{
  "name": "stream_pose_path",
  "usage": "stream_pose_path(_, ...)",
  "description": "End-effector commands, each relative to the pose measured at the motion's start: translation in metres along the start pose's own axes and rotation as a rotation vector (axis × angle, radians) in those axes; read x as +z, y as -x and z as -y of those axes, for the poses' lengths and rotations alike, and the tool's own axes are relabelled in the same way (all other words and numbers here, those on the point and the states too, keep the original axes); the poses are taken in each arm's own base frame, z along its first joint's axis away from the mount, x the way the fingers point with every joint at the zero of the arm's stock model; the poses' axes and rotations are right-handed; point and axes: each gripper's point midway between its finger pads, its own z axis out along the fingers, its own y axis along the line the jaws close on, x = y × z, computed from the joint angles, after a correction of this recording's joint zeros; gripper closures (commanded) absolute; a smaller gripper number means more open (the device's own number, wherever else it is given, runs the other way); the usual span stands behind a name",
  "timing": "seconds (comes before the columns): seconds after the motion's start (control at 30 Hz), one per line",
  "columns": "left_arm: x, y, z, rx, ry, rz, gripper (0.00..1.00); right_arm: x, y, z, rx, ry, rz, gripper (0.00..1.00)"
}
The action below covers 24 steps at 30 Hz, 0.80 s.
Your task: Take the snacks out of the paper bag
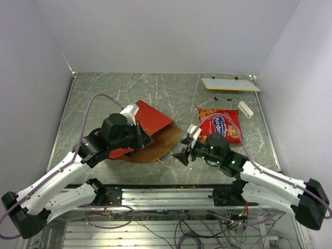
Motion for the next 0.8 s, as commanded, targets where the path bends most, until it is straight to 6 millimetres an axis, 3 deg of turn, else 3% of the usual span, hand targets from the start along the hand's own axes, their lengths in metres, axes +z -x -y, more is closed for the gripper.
stream_pose_path(0.0, -0.007, 0.002, -0.008, -0.041, 0.036, 0.034, 0.93, 0.02, 0.051, -0.049, -0.377, 0.237, 0.18, 0.27)
stream_pose_path(0.1, -0.012, 0.012, -0.002, -0.041, 0.024, 0.072, 0.93, 0.038, 0.057, -0.057, -0.436, 0.273, 0.201, 0.28)
stream_pose_path(0.27, -0.023, 0.037, 0.013, 0.009, 0.002, 0.145, 0.93, 0.068, 0.049, -0.061, -0.553, 0.301, 0.201, 0.34)
stream_pose_path(0.37, -0.023, 0.039, 0.014, 0.053, -0.001, 0.146, 0.93, 0.092, 0.047, -0.055, -0.616, 0.292, 0.16, 0.46)
stream_pose_path(0.5, -0.024, 0.038, 0.015, 0.09, -0.026, 0.157, 0.93, 0.115, 0.036, -0.059, -0.671, 0.316, 0.16, 0.52)
stream_pose_path(0.63, -0.031, 0.04, 0.007, 0.081, 0.002, 0.192, 0.93, 0.137, 0.022, -0.08, -0.729, 0.394, 0.144, 0.6)
stream_pose_path(0.77, -0.04, 0.039, 0.0, 0.057, 0.018, 0.224, 0.93, 0.152, 0.009, -0.119, -0.765, 0.489, 0.151, 0.61)
